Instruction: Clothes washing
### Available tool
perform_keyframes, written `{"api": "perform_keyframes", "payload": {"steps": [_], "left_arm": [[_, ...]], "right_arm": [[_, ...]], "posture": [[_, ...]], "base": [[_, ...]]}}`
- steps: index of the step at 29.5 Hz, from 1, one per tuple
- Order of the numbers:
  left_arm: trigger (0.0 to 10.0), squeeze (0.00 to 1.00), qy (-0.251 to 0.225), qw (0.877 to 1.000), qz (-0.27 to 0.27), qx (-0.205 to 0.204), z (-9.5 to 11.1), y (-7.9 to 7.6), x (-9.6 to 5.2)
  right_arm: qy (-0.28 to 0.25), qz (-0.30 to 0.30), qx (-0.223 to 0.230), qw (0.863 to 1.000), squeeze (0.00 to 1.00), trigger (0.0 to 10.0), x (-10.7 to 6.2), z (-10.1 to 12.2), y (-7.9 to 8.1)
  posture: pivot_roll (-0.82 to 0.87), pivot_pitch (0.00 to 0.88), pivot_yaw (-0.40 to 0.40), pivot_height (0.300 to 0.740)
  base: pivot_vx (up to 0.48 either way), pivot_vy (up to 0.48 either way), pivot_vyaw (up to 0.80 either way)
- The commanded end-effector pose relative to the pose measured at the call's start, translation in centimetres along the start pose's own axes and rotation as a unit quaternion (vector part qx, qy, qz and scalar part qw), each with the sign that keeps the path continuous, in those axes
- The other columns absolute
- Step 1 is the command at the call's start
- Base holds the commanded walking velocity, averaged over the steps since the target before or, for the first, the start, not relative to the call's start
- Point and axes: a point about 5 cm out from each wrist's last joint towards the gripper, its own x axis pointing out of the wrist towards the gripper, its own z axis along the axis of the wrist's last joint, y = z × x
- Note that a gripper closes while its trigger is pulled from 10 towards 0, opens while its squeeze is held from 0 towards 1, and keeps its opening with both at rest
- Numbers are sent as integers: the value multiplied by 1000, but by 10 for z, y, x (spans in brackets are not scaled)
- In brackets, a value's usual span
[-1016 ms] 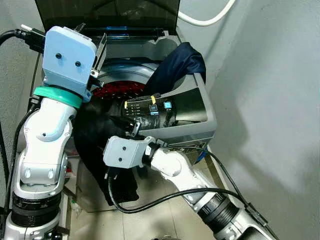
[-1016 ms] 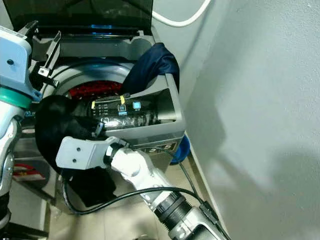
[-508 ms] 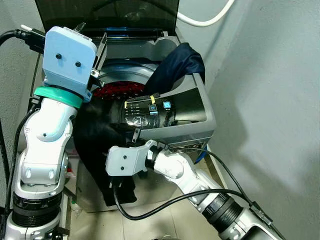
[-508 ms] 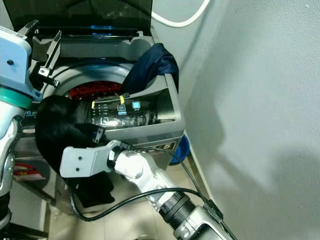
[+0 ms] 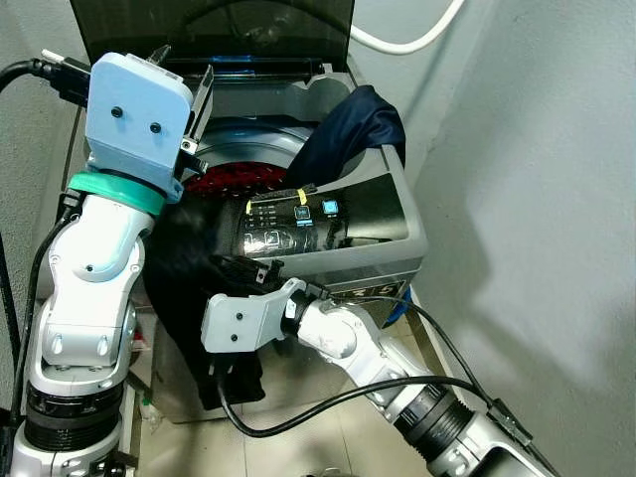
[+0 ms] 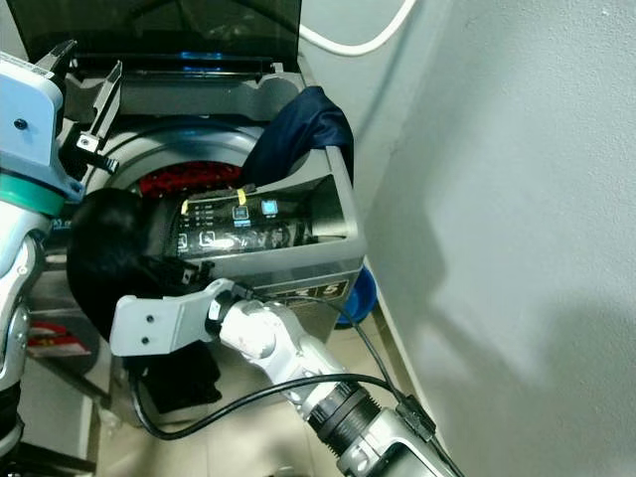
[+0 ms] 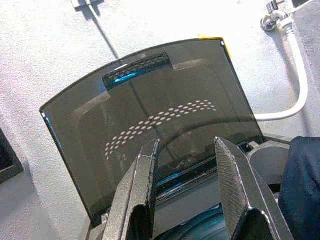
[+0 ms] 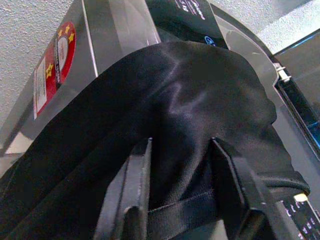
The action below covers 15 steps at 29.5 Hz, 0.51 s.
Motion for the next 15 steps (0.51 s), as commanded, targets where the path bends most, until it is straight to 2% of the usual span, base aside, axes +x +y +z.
{"api": "perform_keyframes", "payload": {"steps": [1,12,14,15], "left_arm": [[10000,0,0,1000,0,2,0,-1,0],[10000,0,-1,1000,0,2,0,-1,1],[10000,0,-1,1000,0,1,0,-1,1],[10000,0,-1,1000,0,1,0,-1,1]], "right_arm": [[32,-4,4,999,0,0,-4,-13,0],[26,-14,21,999,0,0,-4,-11,-3],[-7,-40,87,995,0,0,-3,-2,-11],[-7,-40,87,995,0,0,-3,-2,-11]], "posture": [[108,76,-28,740],[107,79,-28,740],[105,80,-28,740],[105,80,-28,740]], "base": [[0,0,0],[0,0,0],[0,0,0],[0,0,0]]}}
